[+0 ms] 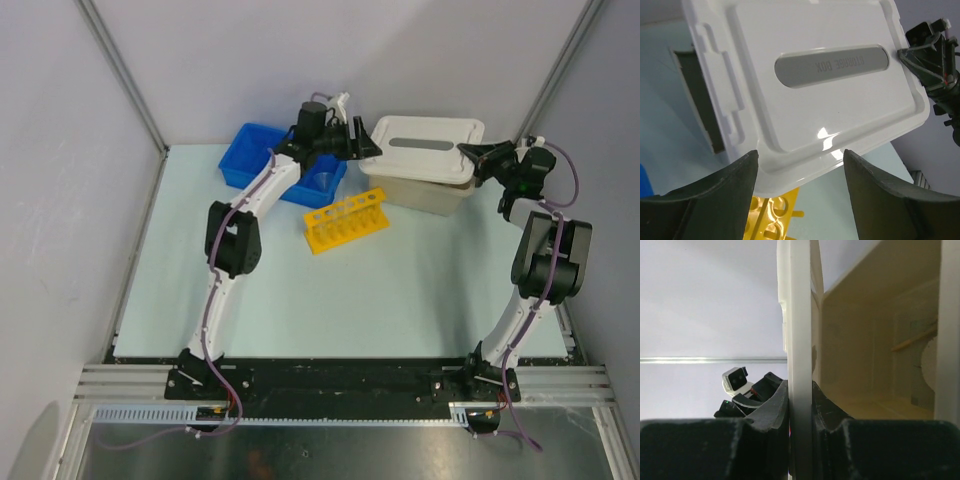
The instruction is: Organize the chemistry lab equipment
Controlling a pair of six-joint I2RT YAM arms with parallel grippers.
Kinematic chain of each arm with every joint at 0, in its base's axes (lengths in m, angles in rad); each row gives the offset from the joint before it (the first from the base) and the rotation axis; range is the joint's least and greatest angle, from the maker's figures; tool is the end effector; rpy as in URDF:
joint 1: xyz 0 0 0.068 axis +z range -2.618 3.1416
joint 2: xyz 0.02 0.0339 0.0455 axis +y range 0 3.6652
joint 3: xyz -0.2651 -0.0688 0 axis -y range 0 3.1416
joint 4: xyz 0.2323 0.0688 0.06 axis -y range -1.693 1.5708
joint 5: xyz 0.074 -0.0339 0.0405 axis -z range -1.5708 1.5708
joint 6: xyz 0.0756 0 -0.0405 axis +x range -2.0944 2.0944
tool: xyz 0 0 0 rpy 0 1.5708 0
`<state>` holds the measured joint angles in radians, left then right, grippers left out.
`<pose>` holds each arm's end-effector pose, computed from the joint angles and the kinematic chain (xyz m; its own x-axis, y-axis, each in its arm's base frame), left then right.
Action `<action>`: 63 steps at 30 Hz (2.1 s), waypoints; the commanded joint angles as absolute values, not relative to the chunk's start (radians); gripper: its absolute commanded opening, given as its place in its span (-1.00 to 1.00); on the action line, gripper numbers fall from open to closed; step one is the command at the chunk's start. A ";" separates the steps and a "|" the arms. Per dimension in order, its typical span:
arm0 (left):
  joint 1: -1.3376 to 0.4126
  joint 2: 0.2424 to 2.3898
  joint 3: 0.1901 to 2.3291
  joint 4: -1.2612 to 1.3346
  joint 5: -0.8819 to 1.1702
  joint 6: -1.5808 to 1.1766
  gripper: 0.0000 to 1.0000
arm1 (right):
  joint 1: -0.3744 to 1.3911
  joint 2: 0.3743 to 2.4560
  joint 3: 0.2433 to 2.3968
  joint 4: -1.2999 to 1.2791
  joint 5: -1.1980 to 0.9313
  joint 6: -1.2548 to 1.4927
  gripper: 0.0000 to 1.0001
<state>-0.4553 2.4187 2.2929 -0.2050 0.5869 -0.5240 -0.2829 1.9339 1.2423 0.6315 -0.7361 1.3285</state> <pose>0.5082 -0.2954 0.2748 -0.6711 -0.1353 -0.7289 0.5783 0.5195 -0.6290 0.4570 -0.0800 0.2516 -0.4378 0.8765 -0.2004 -0.0488 0.1994 0.9787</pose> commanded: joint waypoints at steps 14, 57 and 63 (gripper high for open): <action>-0.505 2.466 2.350 -0.167 0.630 -0.548 0.51 | -0.337 1.847 1.307 0.353 -0.648 1.087 0.03; -0.537 2.454 2.276 -0.129 0.637 -0.593 0.50 | -0.146 1.786 1.413 -0.143 -0.015 0.337 -0.18; -0.542 2.457 2.268 -0.128 0.636 -0.592 0.49 | -0.163 1.816 1.413 -0.138 -0.048 0.340 -0.44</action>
